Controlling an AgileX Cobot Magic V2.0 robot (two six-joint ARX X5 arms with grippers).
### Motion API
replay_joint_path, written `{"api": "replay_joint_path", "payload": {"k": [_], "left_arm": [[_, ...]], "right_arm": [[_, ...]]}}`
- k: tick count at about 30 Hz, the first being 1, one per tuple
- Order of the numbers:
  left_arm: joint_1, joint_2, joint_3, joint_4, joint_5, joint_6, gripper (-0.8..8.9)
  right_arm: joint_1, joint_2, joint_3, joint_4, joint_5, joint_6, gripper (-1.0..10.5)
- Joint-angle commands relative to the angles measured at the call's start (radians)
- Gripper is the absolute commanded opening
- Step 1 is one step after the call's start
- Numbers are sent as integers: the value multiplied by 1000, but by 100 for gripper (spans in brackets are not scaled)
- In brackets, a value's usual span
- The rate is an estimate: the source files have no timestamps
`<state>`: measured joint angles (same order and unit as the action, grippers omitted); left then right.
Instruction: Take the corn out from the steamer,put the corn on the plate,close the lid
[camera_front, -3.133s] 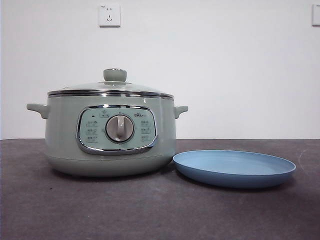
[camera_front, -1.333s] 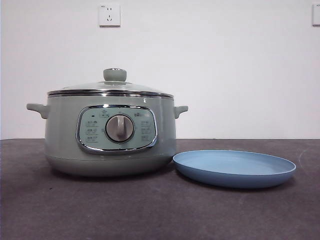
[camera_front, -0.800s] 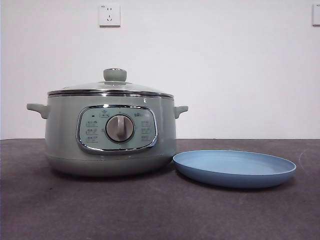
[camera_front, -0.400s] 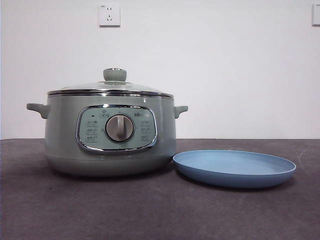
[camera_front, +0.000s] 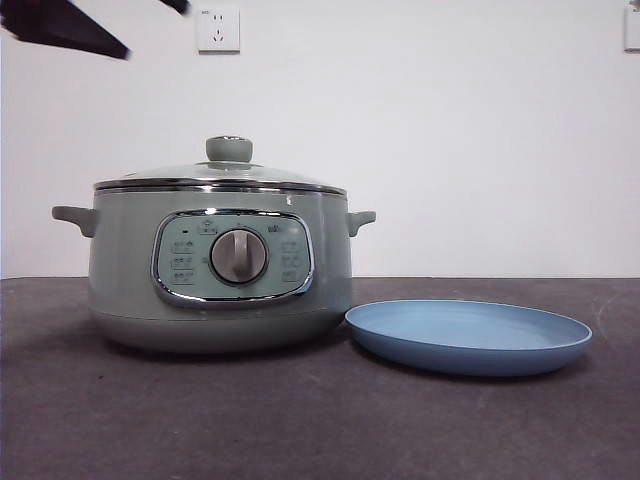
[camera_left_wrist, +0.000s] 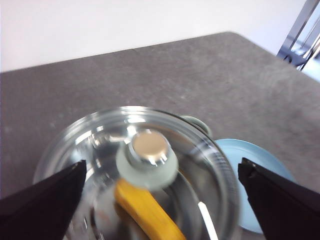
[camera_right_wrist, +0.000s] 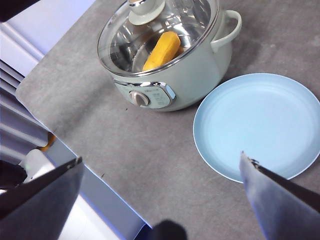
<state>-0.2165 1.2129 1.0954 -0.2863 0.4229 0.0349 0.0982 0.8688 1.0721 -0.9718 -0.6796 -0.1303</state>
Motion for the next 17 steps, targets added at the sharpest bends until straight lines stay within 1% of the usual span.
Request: {"api": "replay_joint_path", "payload": {"k": [1,6,9,12,14,17], "left_arm": [[-26,89,42,41,-14,55,522],[-73,214,92,120,-84,75,522],[-90,270,98,161,-87,75,522],[-106,313,98,193,-114,75,522],[-116,338,98,204,-134,75,522],[-122,369,98,207,-138,75,522]], "right_arm": [[2,6,2,6,1,2,599],[2,8,3,6,1,2,599],[2,8,3,6,1,2,599],[2,8,3,6,1,2,599],[2,8,3,6,1,2,599],[2,8,3,6,1,2,599]]}}
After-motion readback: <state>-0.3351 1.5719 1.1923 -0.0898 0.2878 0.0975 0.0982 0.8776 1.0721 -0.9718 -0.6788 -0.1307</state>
